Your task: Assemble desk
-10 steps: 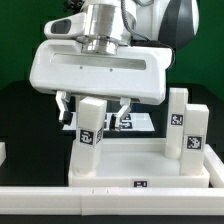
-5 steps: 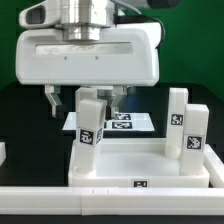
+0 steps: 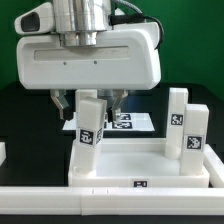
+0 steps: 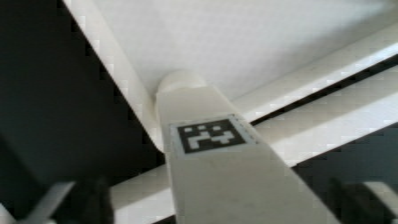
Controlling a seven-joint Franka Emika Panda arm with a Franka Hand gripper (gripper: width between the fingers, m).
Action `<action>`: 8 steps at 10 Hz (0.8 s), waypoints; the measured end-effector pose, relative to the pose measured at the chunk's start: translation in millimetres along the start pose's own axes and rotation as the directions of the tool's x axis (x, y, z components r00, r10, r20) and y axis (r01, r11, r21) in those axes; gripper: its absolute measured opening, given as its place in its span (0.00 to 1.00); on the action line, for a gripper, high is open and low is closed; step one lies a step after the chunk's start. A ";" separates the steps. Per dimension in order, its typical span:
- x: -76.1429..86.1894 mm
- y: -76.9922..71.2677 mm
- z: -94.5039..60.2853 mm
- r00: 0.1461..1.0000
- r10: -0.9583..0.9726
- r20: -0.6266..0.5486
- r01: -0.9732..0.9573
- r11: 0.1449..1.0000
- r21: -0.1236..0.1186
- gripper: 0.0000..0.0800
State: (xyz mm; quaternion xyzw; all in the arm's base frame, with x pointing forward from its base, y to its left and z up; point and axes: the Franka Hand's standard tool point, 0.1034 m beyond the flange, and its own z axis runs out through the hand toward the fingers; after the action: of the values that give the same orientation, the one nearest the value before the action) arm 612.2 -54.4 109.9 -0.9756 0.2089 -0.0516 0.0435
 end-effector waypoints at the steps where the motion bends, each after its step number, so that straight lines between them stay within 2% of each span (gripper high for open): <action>1: 0.0 -0.1 0.0 0.999 0.036 0.000 -0.036 0.999 0.000 0.50; 2: -0.2 -0.3 0.2 0.994 0.113 0.001 -0.113 0.994 0.001 0.50; 3: -0.5 -0.7 0.5 0.985 0.173 0.001 -0.173 0.985 0.002 0.36; 5: -0.5 -0.6 0.7 0.959 0.282 0.002 -0.282 0.959 0.001 0.36; 6: 0.6 -0.8 2.1 0.887 0.461 0.003 -0.461 0.887 -0.001 0.36; 7: 0.7 -5.1 2.7 0.766 0.642 0.016 -0.642 0.767 -0.012 0.36; 8: -0.3 -11.7 3.5 0.618 0.786 0.031 -0.785 0.619 -0.036 0.36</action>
Offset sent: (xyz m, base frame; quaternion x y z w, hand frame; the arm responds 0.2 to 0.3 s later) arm 0.0000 0.0000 0.0000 0.0000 0.0000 0.1938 0.9810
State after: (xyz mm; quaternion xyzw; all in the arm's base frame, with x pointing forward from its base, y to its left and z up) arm 617.0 -43.4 107.7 -0.7878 0.6133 -0.0042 0.0571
